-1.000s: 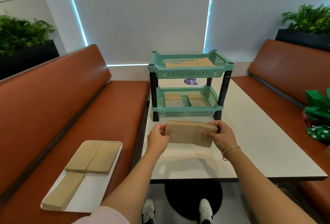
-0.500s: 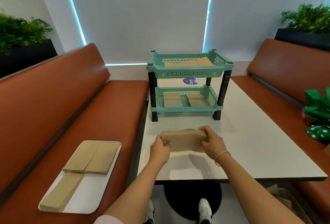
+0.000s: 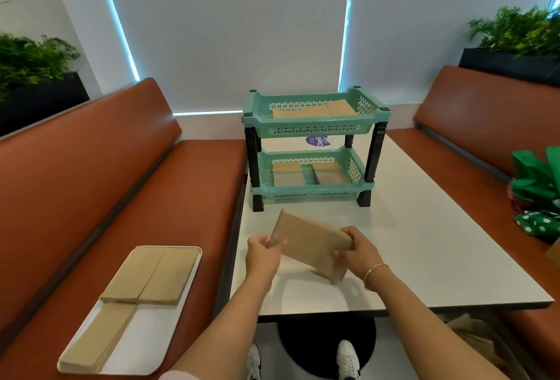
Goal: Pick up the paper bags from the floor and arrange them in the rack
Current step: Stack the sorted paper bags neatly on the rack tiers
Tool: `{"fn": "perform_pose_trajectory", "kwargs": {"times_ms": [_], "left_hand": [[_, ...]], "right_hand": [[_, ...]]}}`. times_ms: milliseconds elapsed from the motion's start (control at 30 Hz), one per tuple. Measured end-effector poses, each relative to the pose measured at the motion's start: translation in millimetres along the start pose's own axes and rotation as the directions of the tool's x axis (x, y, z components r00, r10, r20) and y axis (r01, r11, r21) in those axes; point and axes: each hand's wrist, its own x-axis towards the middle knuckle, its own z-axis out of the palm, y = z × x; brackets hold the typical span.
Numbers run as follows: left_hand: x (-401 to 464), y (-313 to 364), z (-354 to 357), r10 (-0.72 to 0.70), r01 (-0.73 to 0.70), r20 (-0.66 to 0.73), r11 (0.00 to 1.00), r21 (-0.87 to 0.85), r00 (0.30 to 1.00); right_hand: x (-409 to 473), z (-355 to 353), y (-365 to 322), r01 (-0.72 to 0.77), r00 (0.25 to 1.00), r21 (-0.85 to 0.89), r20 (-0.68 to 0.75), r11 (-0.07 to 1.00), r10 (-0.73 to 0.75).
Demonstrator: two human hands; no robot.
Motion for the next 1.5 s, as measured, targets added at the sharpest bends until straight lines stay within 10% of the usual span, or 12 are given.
{"fn": "perform_pose_trajectory", "kwargs": {"times_ms": [133, 300, 733, 967, 1500], "left_hand": [[5, 23, 26, -0.137, 0.161, 0.219, 0.982, -0.098, 0.966], [17, 42, 53, -0.057, 0.072, 0.255, 0.996, -0.052, 0.965], [126, 133, 107, 0.023, -0.09, 0.211, 0.946, 0.312, 0.977], [178, 149, 143, 0.037, -0.109, 0.16, 0.878, 0.467, 0.986], [177, 126, 164, 0.0, -0.093, 0.163, 0.822, 0.562, 0.987]], "right_hand": [[7, 5, -19, -0.194, 0.981, 0.549, 0.103, 0.813, 0.165], [26, 9, -37, -0.327, 0.945, 0.649, 0.208, 0.687, 0.253], [191, -39, -87, -0.189, 0.975, 0.078, -0.099, 0.979, 0.196], [250, -52, -92, -0.208, 0.97, -0.355, -0.198, 0.912, 0.144], [256, -35, -66, -0.193, 0.978, -0.631, -0.186, 0.751, 0.095]]}}
